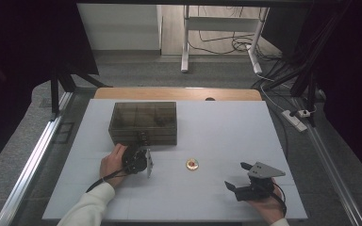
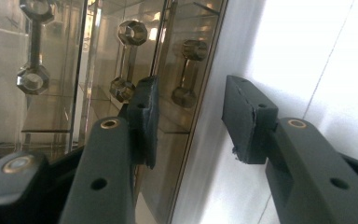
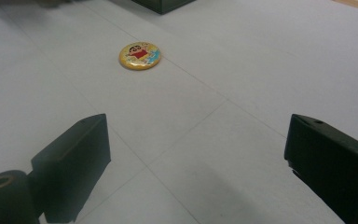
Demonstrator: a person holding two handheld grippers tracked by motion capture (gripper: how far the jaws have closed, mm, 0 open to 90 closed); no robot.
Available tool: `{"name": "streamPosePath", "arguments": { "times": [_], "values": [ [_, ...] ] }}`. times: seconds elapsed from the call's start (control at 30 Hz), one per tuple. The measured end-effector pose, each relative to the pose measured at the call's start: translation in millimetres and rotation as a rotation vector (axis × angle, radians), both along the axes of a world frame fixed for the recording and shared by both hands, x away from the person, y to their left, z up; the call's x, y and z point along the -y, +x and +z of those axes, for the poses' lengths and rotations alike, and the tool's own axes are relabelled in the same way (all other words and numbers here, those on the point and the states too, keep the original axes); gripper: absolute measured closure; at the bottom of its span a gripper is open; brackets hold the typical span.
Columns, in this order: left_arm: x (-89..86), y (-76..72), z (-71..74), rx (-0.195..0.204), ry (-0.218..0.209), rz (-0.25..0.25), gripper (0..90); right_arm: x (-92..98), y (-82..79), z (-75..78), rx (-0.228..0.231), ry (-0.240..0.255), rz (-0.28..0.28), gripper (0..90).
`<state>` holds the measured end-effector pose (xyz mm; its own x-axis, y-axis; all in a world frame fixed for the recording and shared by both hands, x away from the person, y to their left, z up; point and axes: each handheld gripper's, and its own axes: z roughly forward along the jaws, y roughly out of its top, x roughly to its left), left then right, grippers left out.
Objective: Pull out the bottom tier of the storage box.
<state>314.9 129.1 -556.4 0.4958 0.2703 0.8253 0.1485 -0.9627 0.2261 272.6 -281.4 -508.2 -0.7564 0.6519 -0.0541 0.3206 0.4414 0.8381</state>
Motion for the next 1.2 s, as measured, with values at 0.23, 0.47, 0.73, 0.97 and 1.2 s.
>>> {"name": "streamPosePath", "arguments": {
  "times": [0.23, 0.47, 0.73, 0.97, 1.2],
  "values": [
    [0.3, 0.8, -0.8, 0.005, 0.003, 0.002, 57.0, 0.0, -0.1, 0.1, 0.0, -0.001, 0.001, 7.3],
    [0.2, 1.4, -2.6, 0.013, 0.017, 0.009, 59.5, 0.0, 0.0, -0.1, -0.001, -0.001, 0.001, 7.3],
    [0.8, 1.3, -3.4, 0.023, 0.031, 0.007, 61.6, 0.0, -0.2, -0.2, -0.002, -0.002, -0.001, 7.3],
    [0.8, 1.4, -3.9, 0.039, 0.033, 0.013, 68.2, 0.3, 0.0, -0.4, -0.001, -0.003, -0.002, 7.3],
    [0.8, 1.8, -4.8, 0.052, 0.043, 0.014, 73.5, 0.4, -0.3, -0.5, 0.002, -0.001, -0.005, 7.3]
  ]
}}
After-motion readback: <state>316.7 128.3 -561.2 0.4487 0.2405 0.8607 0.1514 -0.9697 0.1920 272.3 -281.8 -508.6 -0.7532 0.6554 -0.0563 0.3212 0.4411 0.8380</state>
